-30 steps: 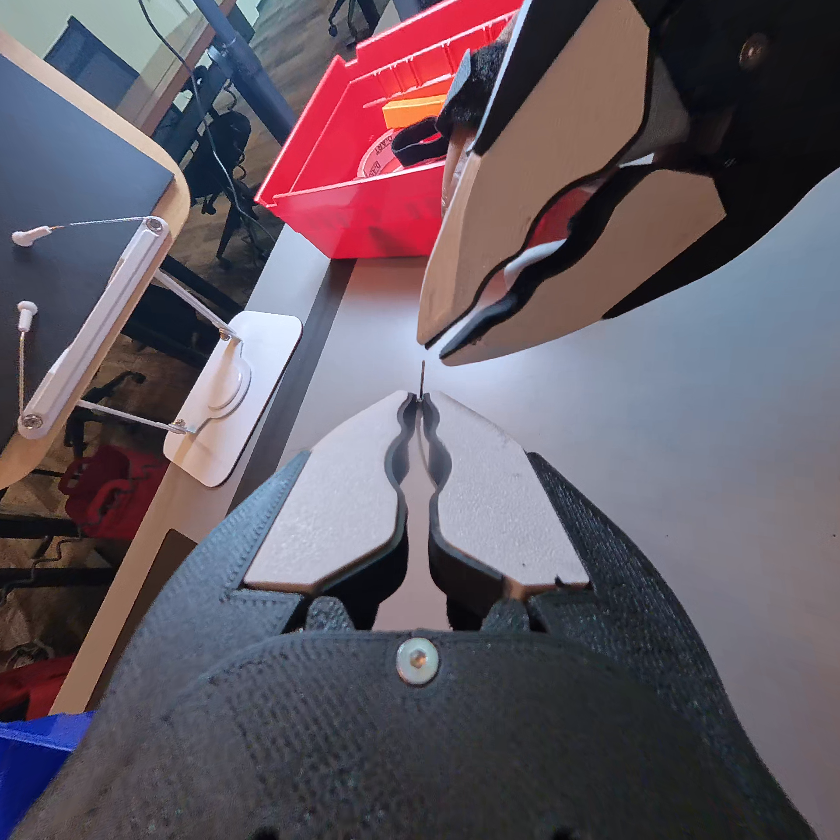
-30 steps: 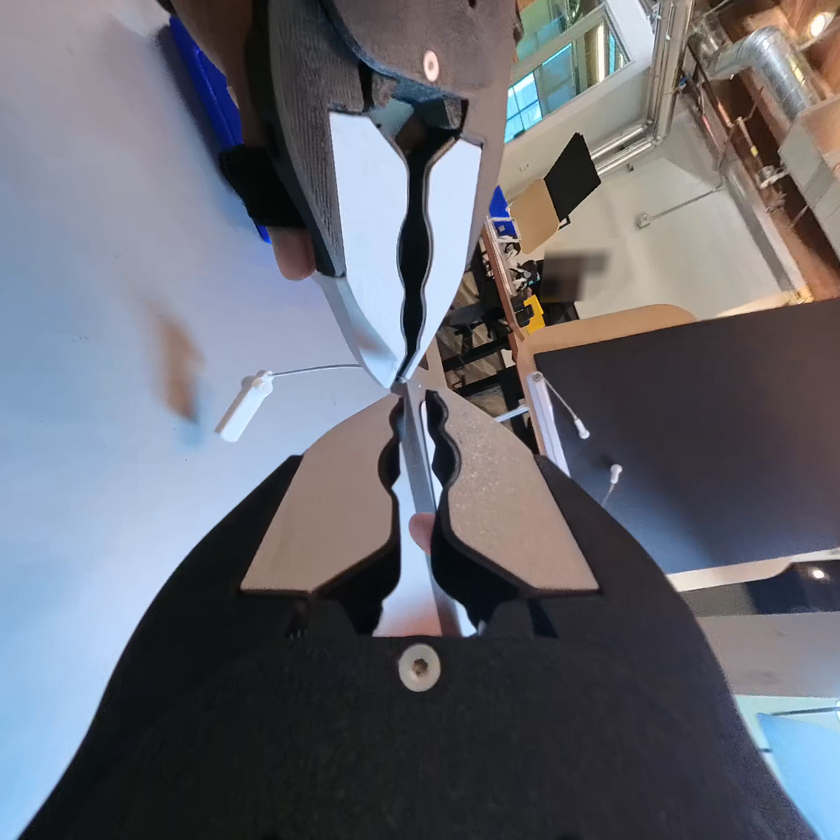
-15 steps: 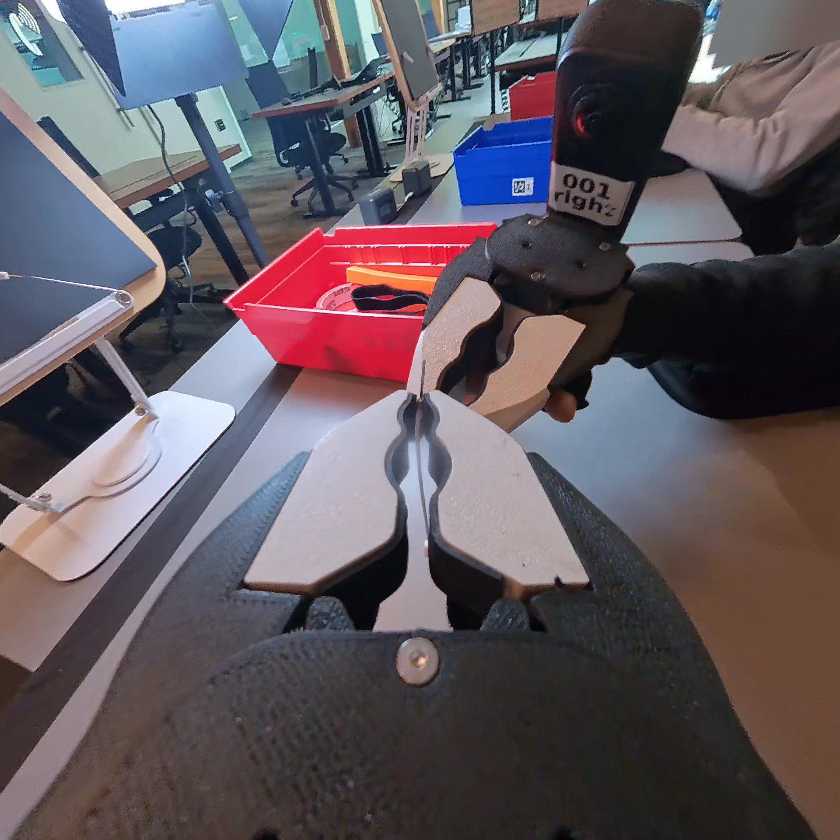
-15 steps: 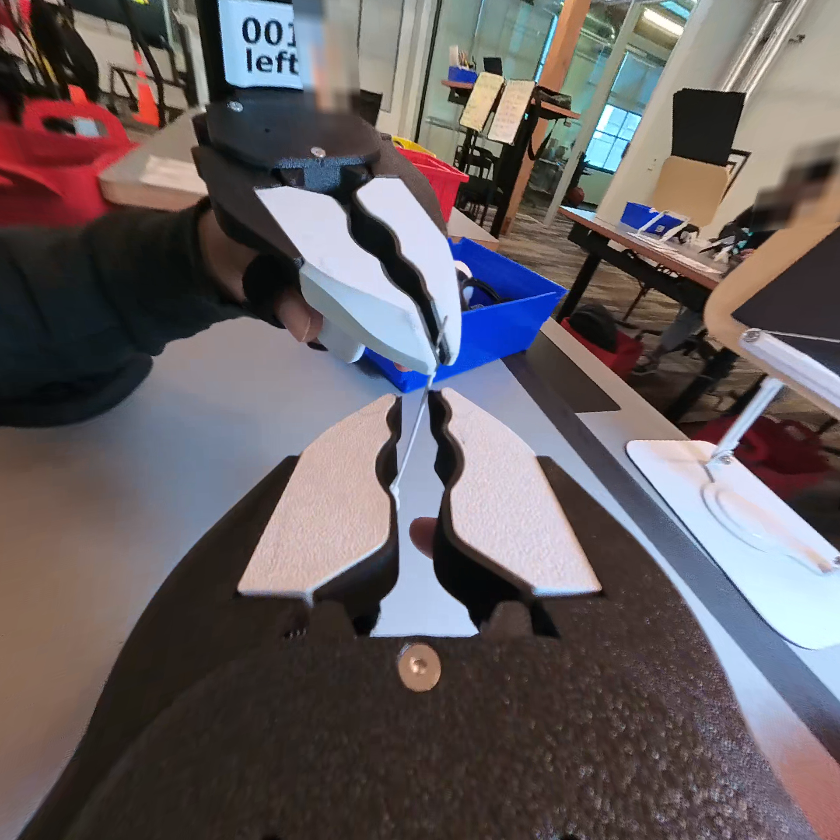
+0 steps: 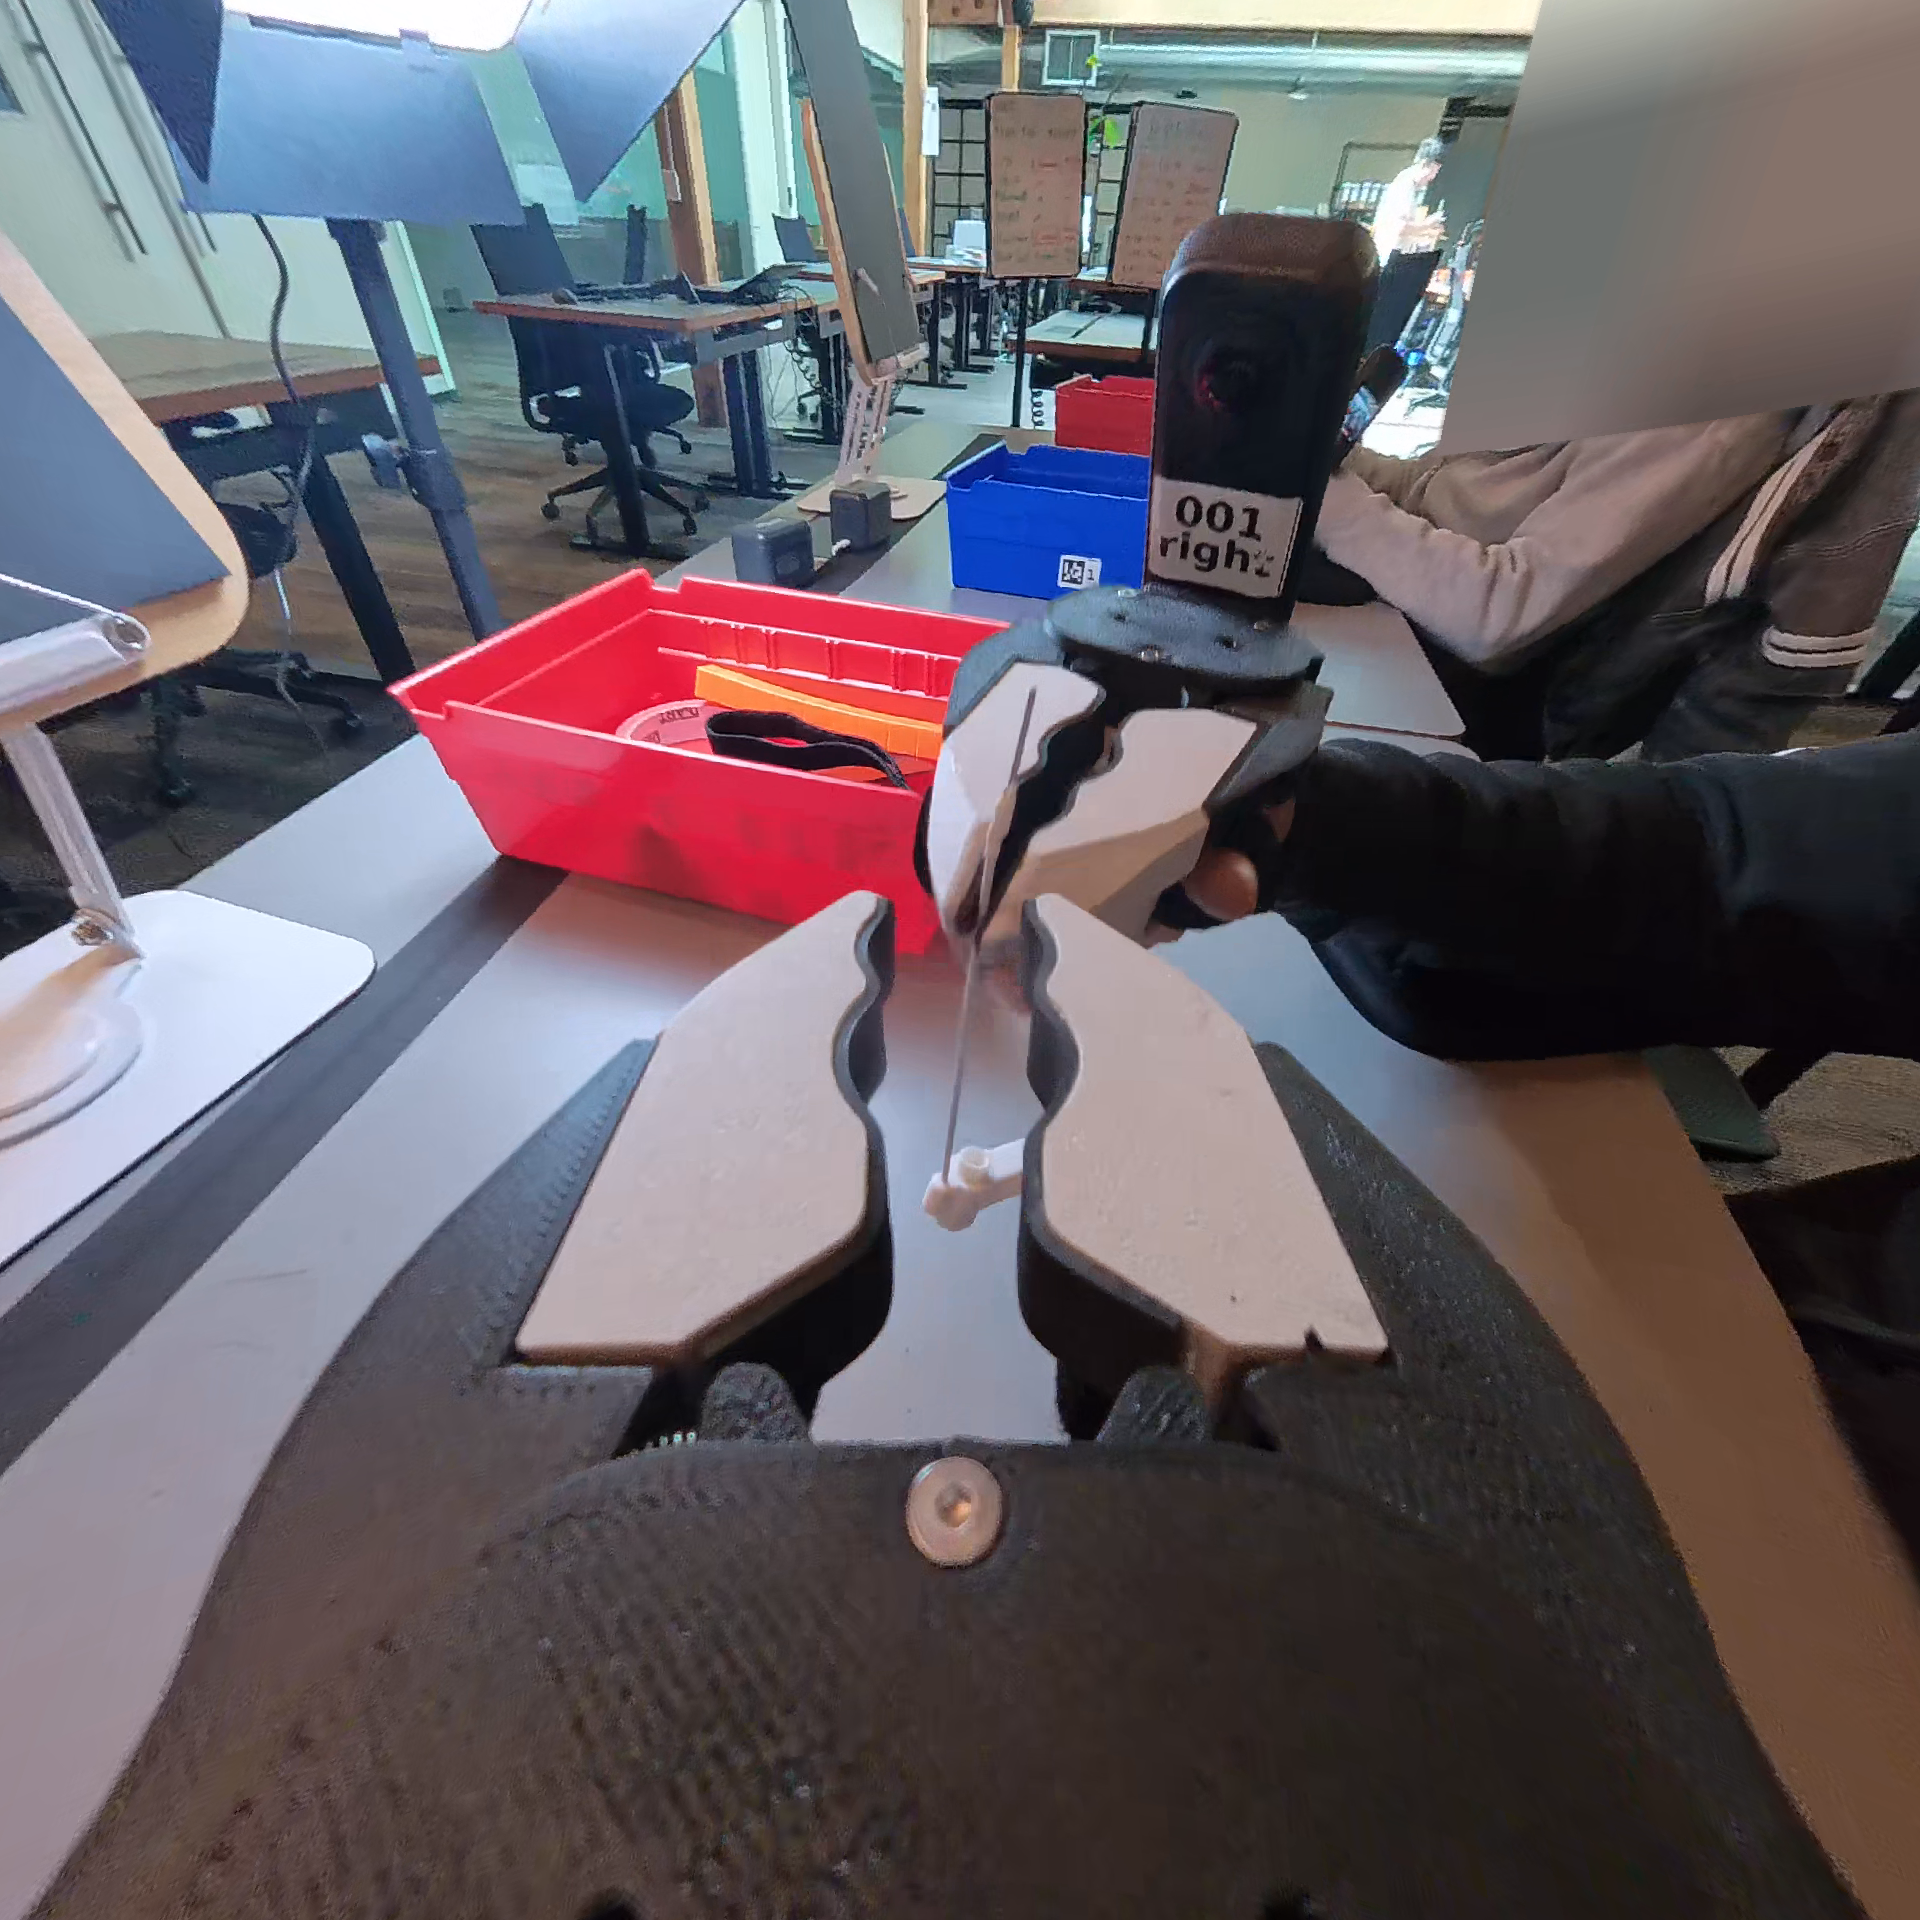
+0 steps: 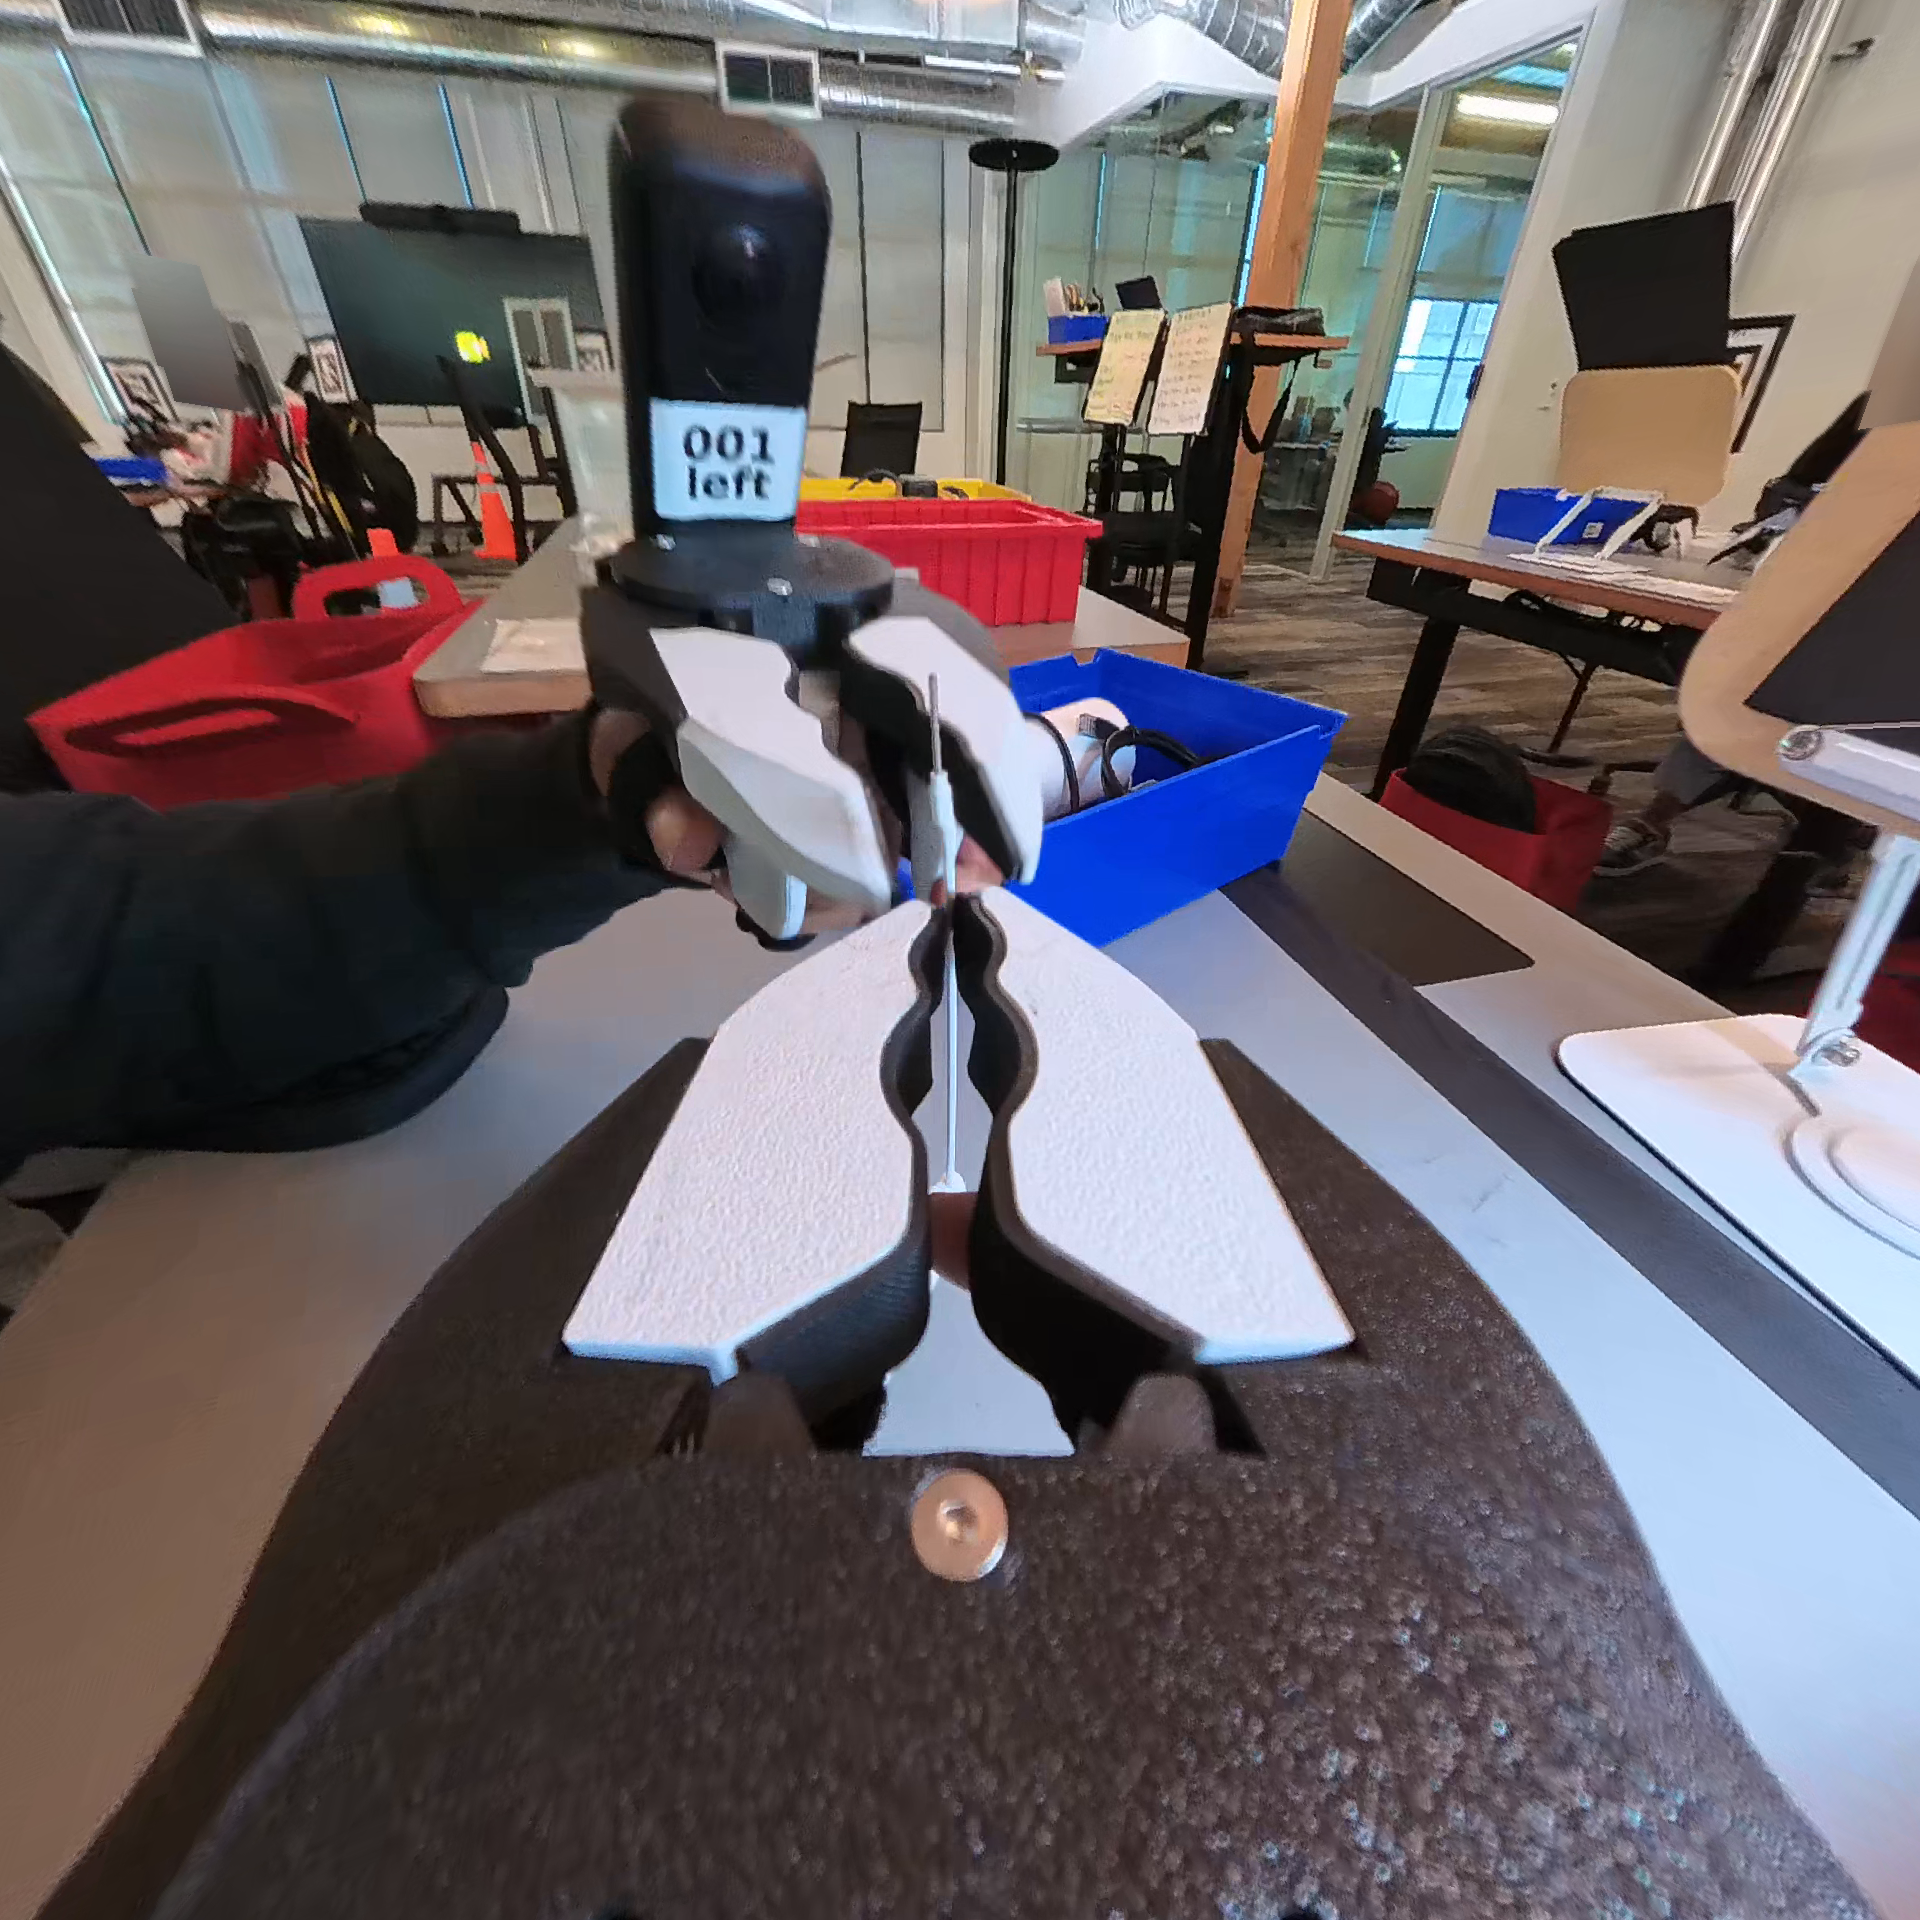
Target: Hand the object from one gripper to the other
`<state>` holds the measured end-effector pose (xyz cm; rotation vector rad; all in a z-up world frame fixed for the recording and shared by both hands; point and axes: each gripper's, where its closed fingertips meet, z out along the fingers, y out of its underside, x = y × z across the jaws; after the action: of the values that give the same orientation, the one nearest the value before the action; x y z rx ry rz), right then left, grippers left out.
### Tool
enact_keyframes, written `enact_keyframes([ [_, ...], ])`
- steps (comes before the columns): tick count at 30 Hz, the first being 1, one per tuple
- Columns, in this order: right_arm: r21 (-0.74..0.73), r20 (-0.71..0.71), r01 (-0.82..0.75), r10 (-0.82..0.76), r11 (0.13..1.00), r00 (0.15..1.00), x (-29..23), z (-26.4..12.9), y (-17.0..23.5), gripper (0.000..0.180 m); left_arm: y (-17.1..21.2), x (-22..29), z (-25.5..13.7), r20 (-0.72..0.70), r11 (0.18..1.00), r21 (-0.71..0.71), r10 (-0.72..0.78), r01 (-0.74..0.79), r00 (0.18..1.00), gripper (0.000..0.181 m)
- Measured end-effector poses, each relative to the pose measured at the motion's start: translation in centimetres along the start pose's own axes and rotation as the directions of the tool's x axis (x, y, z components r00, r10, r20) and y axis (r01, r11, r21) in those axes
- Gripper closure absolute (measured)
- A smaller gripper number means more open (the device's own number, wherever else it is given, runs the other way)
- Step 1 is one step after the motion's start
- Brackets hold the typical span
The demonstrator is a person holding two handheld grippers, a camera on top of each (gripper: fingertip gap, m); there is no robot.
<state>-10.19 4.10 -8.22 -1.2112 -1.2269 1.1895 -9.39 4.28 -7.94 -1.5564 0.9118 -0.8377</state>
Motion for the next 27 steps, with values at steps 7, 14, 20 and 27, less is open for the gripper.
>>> enact_keyframes([
  [7,0.008,0.004,-0.016,0.016,1.0,1.0,0.1,-0.1,-0.2,0.178,1.4,0.3,0.7,-0.038,0.999,-0.044,-0.002,0.001,0.999,0.164],
  [14,0.026,0.012,-0.026,0.026,0.999,1.0,-0.2,0.0,-0.5,0.178,1.3,0.5,0.9,-0.044,1.0,-0.026,-0.001,-0.001,0.999,0.176],
  [20,0.062,0.017,-0.058,0.057,0.996,0.998,0.1,-0.5,-1.2,0.175,0.6,0.5,0.8,-0.037,1.0,0.003,0.0,0.0,0.999,0.179],
  [27,0.003,0.072,-0.086,0.085,0.996,0.994,-0.1,-0.2,0.4,0.166,-0.7,0.4,-0.1,-0.063,0.996,0.067,-0.051,0.056,0.997,0.179],
])
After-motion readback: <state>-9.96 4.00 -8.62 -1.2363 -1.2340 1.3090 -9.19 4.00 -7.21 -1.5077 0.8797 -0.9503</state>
